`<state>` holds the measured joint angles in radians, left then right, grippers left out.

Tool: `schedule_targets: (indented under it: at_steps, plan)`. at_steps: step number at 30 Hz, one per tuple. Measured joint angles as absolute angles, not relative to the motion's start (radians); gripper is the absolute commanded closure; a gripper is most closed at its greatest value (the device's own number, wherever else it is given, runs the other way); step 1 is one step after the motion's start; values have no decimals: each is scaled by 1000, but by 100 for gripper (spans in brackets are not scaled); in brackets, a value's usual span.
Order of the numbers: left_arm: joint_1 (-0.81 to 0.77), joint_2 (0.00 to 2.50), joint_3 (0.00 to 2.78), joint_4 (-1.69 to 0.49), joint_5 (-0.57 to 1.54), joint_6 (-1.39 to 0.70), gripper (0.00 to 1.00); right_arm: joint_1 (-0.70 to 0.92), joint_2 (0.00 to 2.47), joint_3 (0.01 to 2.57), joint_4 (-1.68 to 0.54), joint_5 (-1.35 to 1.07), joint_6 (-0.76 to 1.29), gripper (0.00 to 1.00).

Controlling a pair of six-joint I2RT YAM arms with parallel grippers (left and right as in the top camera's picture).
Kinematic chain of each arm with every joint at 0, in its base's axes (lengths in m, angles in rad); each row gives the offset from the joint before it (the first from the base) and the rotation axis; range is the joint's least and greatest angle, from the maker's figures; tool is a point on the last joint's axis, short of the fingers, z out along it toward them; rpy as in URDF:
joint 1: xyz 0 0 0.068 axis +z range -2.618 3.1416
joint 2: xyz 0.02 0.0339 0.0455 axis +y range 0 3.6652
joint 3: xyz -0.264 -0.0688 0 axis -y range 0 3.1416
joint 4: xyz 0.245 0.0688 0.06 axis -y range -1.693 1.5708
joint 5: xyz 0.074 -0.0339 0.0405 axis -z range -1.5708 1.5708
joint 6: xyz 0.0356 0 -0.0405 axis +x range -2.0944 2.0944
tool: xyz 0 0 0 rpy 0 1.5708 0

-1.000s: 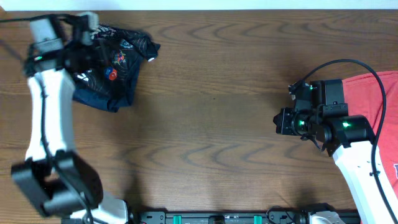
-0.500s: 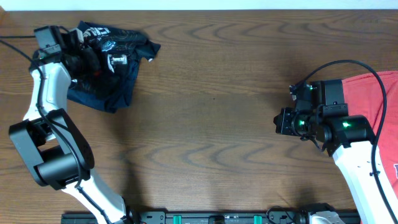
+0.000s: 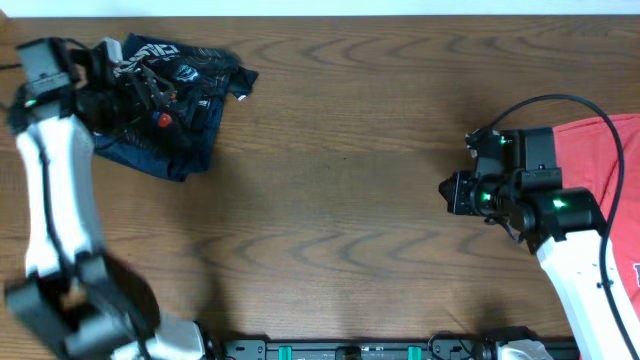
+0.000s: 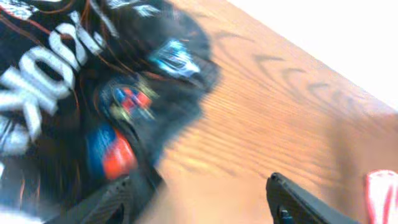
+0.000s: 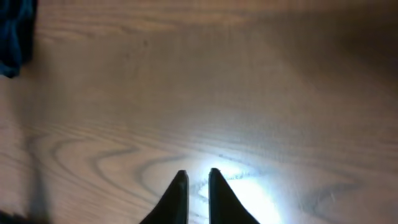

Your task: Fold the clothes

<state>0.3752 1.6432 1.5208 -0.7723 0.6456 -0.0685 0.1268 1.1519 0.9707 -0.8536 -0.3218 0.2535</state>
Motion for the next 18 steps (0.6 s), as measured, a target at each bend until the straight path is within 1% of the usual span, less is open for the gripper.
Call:
schedule_targets:
  at_steps: [2, 8, 9, 10, 11, 12, 13, 18]
  plan:
    - [375, 1519, 1522, -866, 653, -59, 26, 127, 1115, 984, -841, -321, 243, 73]
    - [366, 1211, 1526, -1177, 631, 5, 25, 127, 970, 1101, -796, -323, 218, 60]
    - [355, 1165, 1526, -1228, 607, 20, 25, 127, 950, 1115, -795, -323, 218, 53]
    - [345, 1137, 1526, -1255, 587, 28, 11, 127, 931, 1126, -792, -323, 220, 46]
    - [331, 1103, 1526, -1282, 562, 42, 2, 127, 911, 1134, -791, -324, 216, 37]
    - [314, 1073, 1527, -1301, 541, 53, 2, 127, 891, 1138, -792, -324, 217, 25]
    - [297, 1045, 1527, -1319, 524, 56, 2, 127, 877, 1139, -792, -324, 217, 1]
    - [258, 965, 1526, -1363, 458, 65, 2, 127, 842, 1139, -796, -326, 204, 1]
